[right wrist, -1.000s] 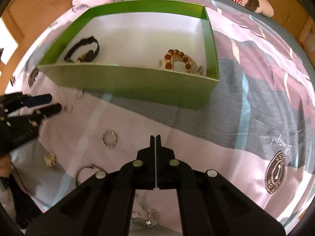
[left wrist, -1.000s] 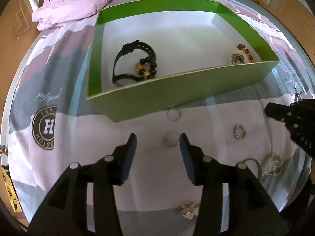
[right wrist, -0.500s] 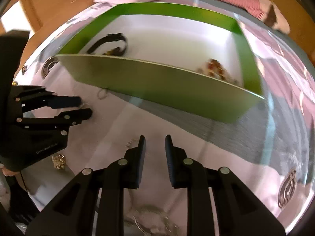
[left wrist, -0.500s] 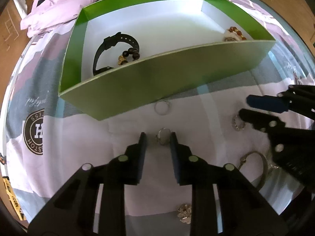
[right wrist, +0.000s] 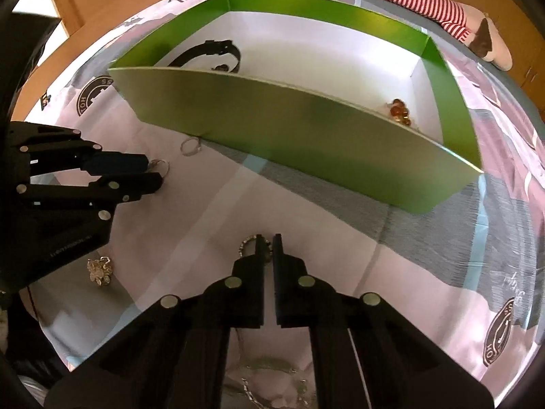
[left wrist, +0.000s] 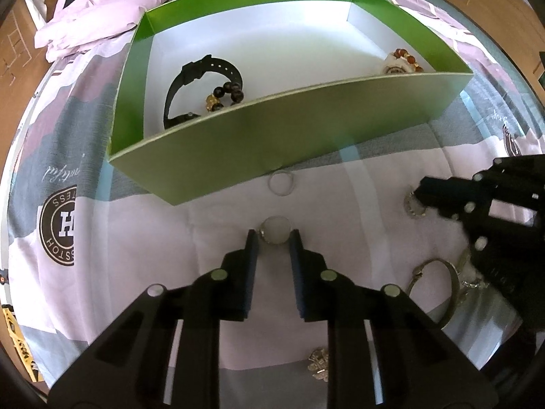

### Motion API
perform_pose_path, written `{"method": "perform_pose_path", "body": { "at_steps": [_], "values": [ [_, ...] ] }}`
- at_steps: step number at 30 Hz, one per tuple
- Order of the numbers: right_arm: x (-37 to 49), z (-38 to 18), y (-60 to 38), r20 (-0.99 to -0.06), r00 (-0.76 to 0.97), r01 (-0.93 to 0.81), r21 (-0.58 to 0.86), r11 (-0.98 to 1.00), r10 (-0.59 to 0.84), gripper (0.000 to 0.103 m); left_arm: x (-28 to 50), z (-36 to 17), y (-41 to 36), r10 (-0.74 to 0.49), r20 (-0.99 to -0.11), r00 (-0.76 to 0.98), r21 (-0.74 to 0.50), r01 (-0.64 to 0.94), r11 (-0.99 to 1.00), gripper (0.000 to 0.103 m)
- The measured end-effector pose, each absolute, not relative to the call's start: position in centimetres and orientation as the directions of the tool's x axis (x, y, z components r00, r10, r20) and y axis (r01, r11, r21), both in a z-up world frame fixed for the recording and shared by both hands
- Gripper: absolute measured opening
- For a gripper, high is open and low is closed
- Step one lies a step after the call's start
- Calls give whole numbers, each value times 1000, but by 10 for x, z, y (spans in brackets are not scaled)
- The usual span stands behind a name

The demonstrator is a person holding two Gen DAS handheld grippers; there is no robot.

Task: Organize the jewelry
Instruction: 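Grasp a silver ring with left tool while right tool grasps another silver ring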

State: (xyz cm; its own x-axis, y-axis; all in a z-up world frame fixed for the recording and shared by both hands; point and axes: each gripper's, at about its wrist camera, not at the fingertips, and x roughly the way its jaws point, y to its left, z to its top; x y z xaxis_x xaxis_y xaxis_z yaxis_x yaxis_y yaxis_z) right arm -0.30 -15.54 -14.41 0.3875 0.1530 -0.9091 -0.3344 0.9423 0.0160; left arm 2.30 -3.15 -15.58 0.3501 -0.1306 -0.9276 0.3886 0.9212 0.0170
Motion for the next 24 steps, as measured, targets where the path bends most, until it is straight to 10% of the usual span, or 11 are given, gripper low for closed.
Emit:
{"method": "perform_pose_path", "body": {
  "at_steps": [12, 17, 24],
  "values": [
    [0, -119, -189, -883, 432, -252, 79, 965, 185, 4, 21, -156, -36, -136, -918, 372, 27, 401, 916, 25],
    [-3, -129, -179, -895, 411, -290, 53, 956, 174, 36, 22, -159, -37, -124, -917, 378, 42, 401, 915, 27],
    [-6, -149, -153, -912, 389, -353, -14, 935, 133, 35, 21, -160, -43, -124, -917, 380, 45, 407, 912, 21]
  ]
}}
